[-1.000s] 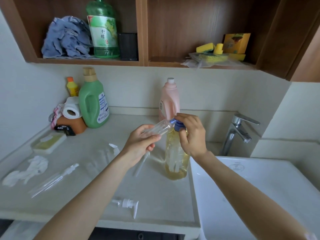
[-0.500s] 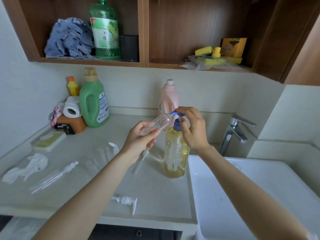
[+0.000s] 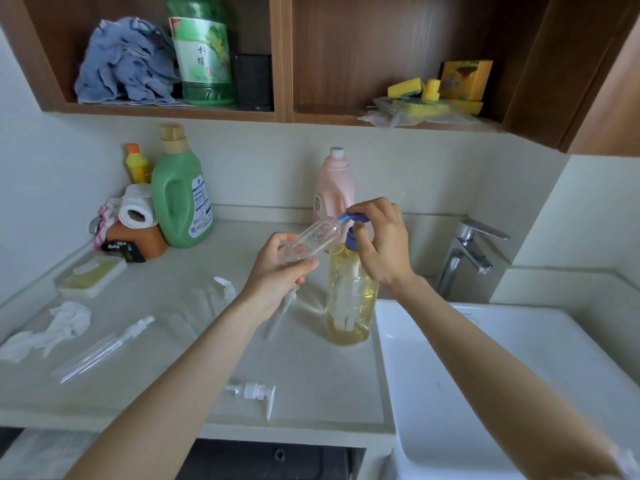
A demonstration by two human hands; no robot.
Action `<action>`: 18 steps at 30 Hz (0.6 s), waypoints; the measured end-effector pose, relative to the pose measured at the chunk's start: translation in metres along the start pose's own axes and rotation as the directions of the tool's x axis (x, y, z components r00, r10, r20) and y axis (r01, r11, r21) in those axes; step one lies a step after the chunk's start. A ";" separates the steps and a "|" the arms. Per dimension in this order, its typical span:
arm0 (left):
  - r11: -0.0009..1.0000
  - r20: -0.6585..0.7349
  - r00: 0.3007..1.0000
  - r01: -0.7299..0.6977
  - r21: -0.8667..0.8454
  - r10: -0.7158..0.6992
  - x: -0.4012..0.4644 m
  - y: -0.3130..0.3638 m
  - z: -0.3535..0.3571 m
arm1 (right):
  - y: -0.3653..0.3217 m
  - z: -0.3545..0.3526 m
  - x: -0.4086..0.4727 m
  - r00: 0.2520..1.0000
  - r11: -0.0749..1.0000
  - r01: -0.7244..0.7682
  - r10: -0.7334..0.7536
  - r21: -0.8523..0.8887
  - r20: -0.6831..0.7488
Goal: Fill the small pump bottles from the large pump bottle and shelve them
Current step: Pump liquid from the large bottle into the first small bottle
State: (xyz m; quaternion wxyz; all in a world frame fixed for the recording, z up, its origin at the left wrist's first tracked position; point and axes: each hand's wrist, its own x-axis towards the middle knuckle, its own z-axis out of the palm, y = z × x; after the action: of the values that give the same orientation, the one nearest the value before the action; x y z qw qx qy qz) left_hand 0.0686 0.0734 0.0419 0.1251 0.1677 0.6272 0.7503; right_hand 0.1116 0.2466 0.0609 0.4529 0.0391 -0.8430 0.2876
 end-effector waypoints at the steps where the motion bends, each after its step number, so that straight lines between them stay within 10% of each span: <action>1: 1.000 0.000 1.000 -0.002 -0.001 0.002 0.000 0.002 0.000 | 0.000 -0.003 0.005 1.000 1.000 0.008 -0.008 -0.006 0.008; 18: 0.998 0.043 0.999 0.017 -0.055 -0.015 -0.002 -0.007 -0.005 | 0.012 0.029 -0.021 0.983 0.999 0.011 -0.004 0.039 -0.184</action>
State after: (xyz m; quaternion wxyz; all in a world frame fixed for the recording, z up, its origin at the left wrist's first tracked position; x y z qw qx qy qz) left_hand 0.0686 0.0696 0.0342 0.1489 0.1750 0.6048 0.7625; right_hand 0.0985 0.2374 0.0271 0.5289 0.0244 -0.7917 0.3049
